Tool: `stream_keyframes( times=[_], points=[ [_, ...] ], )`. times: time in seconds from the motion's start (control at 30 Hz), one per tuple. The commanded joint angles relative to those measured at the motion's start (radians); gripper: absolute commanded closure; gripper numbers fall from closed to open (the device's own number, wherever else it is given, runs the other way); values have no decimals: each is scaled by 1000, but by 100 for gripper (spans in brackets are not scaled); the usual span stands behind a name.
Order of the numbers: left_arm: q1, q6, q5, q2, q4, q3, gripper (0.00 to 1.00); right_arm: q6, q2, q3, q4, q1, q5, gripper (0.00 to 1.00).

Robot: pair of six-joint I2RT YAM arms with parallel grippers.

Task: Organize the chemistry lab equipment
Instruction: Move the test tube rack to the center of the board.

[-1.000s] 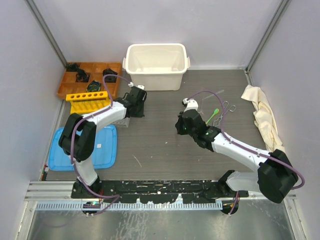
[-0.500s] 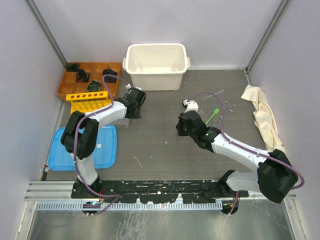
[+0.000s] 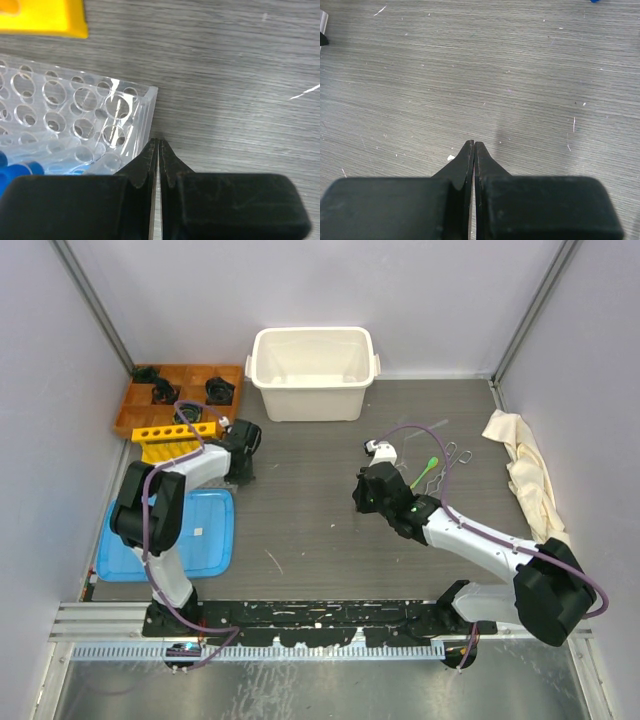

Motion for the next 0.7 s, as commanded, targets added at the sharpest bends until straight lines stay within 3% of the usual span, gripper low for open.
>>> stream_keyframes(
  times=[0.0,0.67],
  points=[
    [51,-8,-14,-85,35,-21,95,0,6,13,40,3,6,95],
    [188,-46,-27,-141,133,-87,95,2,10,4,56,4,-43,94]
  ],
)
